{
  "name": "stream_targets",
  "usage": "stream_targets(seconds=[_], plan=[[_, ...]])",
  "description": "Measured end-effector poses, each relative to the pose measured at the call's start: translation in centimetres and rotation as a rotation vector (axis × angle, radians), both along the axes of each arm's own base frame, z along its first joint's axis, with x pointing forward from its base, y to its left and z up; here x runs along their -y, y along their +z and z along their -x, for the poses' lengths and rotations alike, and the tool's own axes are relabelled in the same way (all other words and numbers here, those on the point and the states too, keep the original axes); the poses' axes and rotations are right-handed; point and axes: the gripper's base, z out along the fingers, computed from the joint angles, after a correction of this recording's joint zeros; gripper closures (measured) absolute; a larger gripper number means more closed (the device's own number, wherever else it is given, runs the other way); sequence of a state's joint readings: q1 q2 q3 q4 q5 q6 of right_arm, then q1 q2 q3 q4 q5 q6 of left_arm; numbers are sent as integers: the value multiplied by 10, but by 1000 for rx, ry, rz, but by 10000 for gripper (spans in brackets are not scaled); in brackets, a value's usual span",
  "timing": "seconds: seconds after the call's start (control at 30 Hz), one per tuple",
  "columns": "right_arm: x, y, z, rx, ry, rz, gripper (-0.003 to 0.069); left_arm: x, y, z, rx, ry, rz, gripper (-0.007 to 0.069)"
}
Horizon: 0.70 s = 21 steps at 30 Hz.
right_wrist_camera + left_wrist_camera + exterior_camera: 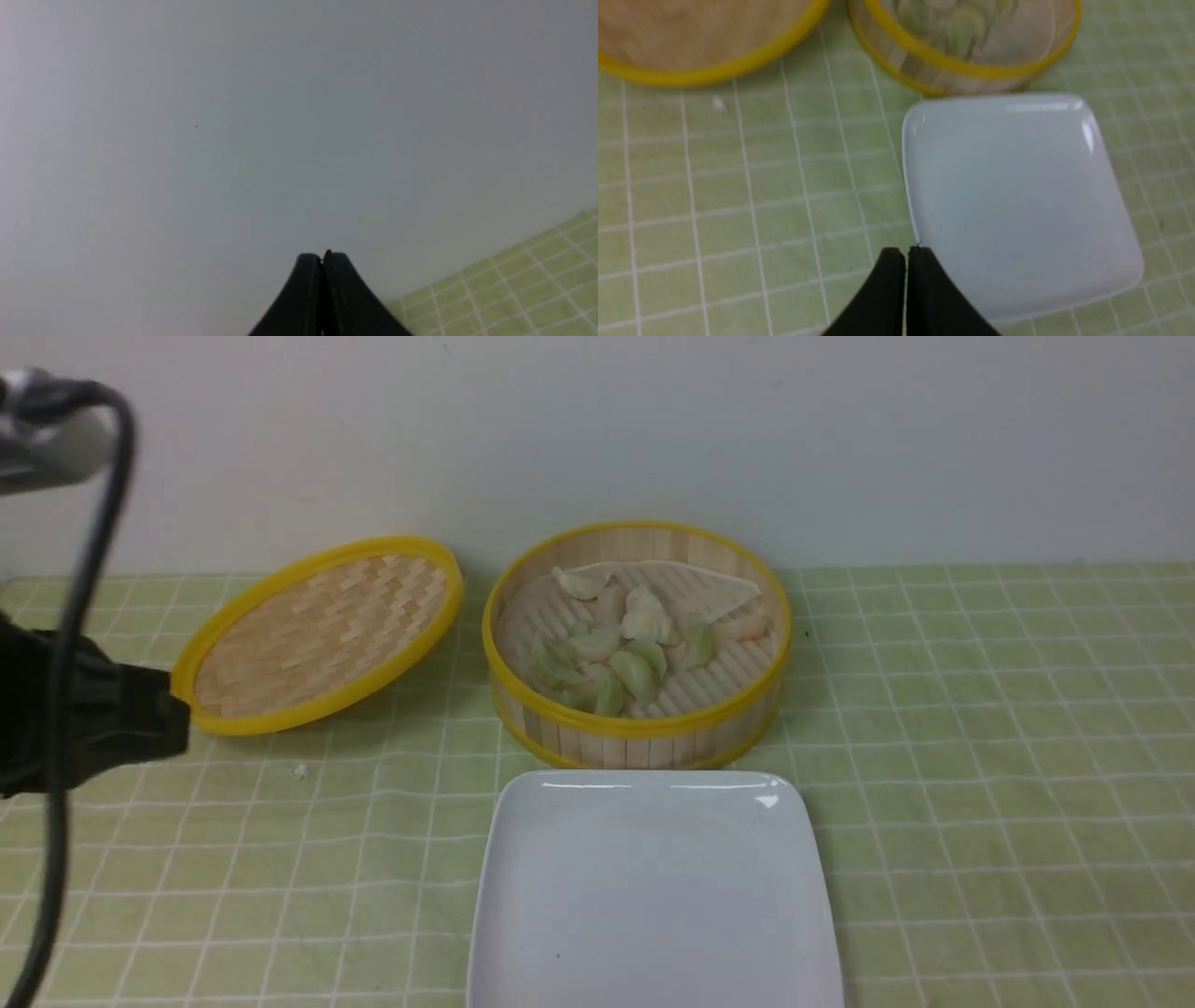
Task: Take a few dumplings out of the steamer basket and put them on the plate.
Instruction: Use the left arm to grab a dumpling from the steamer
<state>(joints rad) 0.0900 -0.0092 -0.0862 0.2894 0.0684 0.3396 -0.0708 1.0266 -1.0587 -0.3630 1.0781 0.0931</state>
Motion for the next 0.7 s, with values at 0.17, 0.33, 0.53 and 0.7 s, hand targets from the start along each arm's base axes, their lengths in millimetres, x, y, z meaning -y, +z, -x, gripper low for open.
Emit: stream_targets(seconds=[0.17, 0.33, 0.53, 0.7], plan=[[-9, 53, 9, -228, 109, 141, 673, 4, -19, -47, -106, -49, -34, 631], [-18, 90, -8, -652, 253, 390, 673, 11, -23, -85, -120, -67, -32, 631], [-24, 101, -39, -945, 383, 524, 673, 50, -18, -129, -90, -188, -98, 631], [-26, 98, -47, -993, 405, 525, 673, 92, -27, -164, -72, -285, -177, 631]])
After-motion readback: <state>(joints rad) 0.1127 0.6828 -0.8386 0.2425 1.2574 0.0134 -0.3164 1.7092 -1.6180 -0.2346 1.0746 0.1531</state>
